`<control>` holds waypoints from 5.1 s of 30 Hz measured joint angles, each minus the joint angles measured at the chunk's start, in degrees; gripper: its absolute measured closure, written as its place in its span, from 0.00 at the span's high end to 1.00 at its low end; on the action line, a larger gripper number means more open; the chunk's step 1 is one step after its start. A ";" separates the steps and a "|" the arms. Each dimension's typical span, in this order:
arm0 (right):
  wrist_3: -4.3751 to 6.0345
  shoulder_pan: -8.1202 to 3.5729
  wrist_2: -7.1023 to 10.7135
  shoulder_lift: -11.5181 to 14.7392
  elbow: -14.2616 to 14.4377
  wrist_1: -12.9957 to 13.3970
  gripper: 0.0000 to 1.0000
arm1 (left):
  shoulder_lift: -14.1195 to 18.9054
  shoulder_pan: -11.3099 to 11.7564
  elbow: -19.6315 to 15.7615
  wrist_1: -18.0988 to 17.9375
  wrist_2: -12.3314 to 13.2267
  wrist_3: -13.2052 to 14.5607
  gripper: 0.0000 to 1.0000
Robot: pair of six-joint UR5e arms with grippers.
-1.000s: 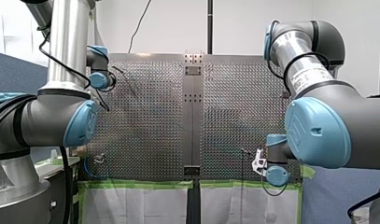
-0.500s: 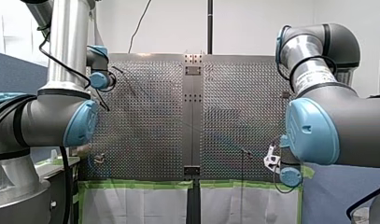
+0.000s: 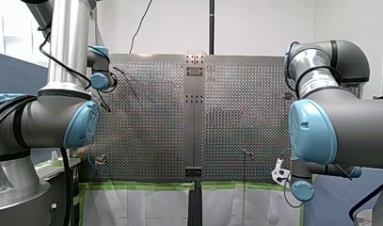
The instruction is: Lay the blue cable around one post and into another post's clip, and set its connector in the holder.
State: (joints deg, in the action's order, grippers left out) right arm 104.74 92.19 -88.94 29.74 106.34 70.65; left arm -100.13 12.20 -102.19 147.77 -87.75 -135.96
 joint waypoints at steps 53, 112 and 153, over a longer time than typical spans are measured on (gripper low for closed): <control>-6.66 0.96 6.31 1.01 -1.52 -1.02 0.17 | 0.21 -1.37 -0.02 6.60 -4.27 2.67 1.00; -5.53 2.58 7.01 1.02 -1.70 -2.36 0.17 | 28.10 0.22 -3.56 29.17 -0.77 17.69 1.00; -5.23 2.79 7.01 0.99 -2.25 -4.68 0.17 | 19.18 -14.07 14.10 48.32 -4.30 31.47 1.00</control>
State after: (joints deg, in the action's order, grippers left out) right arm 99.51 94.98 -81.92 30.73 104.09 65.97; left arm -80.96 -1.87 -88.09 196.09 -92.06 -104.49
